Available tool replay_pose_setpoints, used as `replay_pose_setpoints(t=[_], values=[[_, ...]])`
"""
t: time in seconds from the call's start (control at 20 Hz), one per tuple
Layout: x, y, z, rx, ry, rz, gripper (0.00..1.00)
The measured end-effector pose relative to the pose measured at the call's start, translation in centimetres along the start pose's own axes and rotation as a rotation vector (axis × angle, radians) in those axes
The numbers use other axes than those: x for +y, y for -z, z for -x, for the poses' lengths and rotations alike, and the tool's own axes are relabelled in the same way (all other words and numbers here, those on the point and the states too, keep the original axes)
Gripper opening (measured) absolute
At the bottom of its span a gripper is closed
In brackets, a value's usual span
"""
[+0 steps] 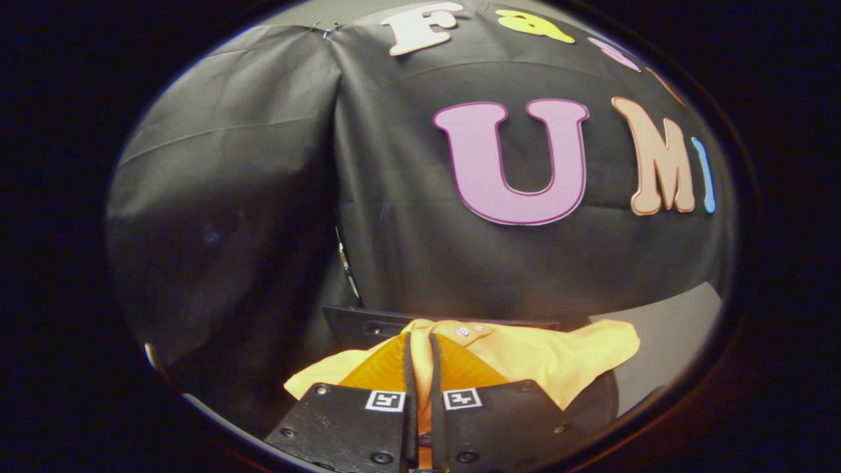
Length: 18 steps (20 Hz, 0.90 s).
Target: Put the clothes into the washing machine and then close the washing machine lid.
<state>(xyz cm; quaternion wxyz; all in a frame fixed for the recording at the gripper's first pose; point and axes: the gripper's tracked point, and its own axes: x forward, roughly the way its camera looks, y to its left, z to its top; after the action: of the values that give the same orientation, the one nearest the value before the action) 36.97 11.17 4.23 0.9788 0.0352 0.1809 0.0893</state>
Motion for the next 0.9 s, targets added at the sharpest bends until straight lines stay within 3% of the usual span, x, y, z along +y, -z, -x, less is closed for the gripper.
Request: replay_pose_setpoints(t=[0.45,0.65,0.9], values=[[1.8,3.1,-2.1,0.038,-0.042,-0.034,0.07],[1.8,3.9,-2.8,0.046,-0.015,0.008,0.14],[0.5,0.8,-3.8,-0.058,0.047,-0.015,0.66]])
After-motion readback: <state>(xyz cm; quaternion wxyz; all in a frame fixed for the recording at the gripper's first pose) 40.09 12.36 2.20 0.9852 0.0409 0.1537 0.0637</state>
